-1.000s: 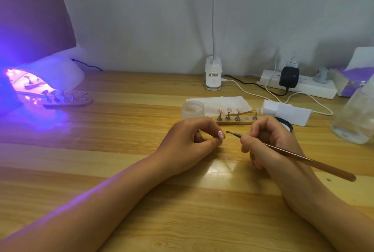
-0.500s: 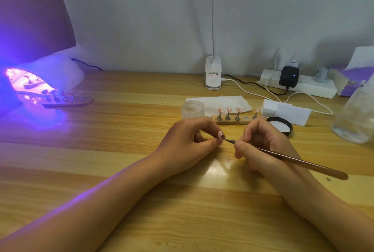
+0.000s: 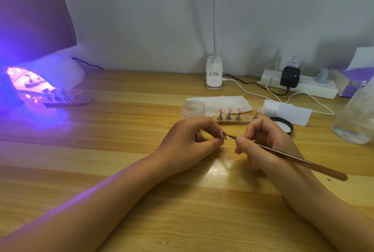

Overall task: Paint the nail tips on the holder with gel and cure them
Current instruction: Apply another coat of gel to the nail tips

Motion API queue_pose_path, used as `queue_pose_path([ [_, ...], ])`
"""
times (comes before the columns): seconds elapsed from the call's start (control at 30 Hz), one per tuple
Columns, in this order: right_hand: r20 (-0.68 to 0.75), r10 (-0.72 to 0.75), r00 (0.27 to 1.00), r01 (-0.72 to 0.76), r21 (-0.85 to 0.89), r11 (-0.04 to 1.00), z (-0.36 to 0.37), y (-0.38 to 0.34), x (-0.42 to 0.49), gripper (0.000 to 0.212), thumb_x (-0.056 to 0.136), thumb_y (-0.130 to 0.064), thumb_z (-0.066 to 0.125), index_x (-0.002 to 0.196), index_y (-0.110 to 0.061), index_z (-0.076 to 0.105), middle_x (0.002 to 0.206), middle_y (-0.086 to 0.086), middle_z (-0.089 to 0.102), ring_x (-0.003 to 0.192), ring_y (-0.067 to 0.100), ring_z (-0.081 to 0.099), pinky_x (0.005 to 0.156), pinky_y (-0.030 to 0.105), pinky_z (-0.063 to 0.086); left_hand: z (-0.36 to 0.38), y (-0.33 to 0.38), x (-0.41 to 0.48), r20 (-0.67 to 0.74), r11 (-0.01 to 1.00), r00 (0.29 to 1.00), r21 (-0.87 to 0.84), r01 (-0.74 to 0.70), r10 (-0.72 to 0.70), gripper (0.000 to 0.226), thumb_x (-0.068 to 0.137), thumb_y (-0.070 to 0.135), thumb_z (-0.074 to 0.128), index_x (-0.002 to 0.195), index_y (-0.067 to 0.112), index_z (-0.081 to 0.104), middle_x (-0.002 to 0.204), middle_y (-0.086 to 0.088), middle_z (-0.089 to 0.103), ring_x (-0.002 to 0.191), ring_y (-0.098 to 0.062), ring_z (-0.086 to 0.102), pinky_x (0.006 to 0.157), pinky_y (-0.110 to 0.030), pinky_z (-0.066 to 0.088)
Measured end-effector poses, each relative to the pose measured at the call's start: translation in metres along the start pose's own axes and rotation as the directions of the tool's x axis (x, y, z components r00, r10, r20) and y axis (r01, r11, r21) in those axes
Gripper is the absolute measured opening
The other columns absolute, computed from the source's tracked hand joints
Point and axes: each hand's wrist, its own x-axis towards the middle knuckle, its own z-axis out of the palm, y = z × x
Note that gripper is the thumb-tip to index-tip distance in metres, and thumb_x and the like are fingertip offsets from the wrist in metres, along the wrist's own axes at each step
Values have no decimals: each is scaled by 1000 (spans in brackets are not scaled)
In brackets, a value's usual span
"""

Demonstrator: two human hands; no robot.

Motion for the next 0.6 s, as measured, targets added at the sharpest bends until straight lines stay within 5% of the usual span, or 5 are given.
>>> queue_pose_path([
  [0.6,44,26,999,-25,-14,1000,-1,-1,-4,17,73,-16,66,68,-27,54,66,2,59,57,11,55,48,18,44,1,1,-1,5,999,1000,-22,25,-25,7,90,11,71,90,17,71,53,29,55,37,1,40,44,-10,28],
])
